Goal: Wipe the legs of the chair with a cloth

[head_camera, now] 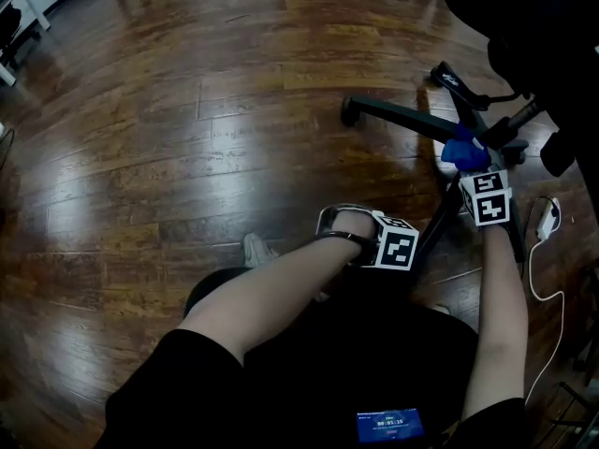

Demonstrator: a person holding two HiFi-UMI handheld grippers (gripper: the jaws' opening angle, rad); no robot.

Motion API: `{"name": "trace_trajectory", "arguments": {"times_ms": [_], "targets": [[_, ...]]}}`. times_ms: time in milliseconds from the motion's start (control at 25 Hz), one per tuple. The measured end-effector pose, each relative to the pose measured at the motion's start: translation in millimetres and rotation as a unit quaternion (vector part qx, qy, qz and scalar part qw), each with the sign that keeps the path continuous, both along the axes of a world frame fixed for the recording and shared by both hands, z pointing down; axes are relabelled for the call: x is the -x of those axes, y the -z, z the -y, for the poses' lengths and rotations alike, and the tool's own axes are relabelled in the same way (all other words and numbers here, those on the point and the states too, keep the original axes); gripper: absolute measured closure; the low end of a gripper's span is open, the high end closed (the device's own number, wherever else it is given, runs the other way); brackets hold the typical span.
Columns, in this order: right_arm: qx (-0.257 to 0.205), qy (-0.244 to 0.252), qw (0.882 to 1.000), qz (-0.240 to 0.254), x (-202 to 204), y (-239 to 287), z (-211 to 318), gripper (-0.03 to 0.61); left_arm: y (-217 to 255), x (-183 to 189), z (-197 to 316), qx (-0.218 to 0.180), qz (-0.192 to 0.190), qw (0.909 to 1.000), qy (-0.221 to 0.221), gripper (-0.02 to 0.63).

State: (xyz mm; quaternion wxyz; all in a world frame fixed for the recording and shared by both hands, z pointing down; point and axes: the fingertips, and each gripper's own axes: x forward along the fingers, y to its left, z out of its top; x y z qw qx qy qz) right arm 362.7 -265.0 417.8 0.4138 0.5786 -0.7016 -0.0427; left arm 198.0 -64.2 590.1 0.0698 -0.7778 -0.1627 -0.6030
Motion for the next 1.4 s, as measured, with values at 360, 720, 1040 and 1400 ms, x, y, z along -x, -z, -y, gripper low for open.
{"name": "trace_trajectory", "arguments": {"times_ms": [360,720,1040,1400], "targets": [[0.004,0.007,1.0,0.018,20,-10,-30,0.477,-1,4,1,0.0,0.002,1.0,0.007,0.359],[0.071,0.11,0.991,0.031,100,-48,-118,0.476,0,11,4,-0.005,-0.001,0.9997,0.026,0.359],[0.179,0.185,0.966,0.005,149,-73,-173,0.474,1,9,10,-0.016,-0.018,0.9973,0.069,0.359],[0.143,0.195,0.97,-0.039,143,-70,-160,0.471,2,17,5,0.005,-0.003,0.9971,0.076,0.359]]}}
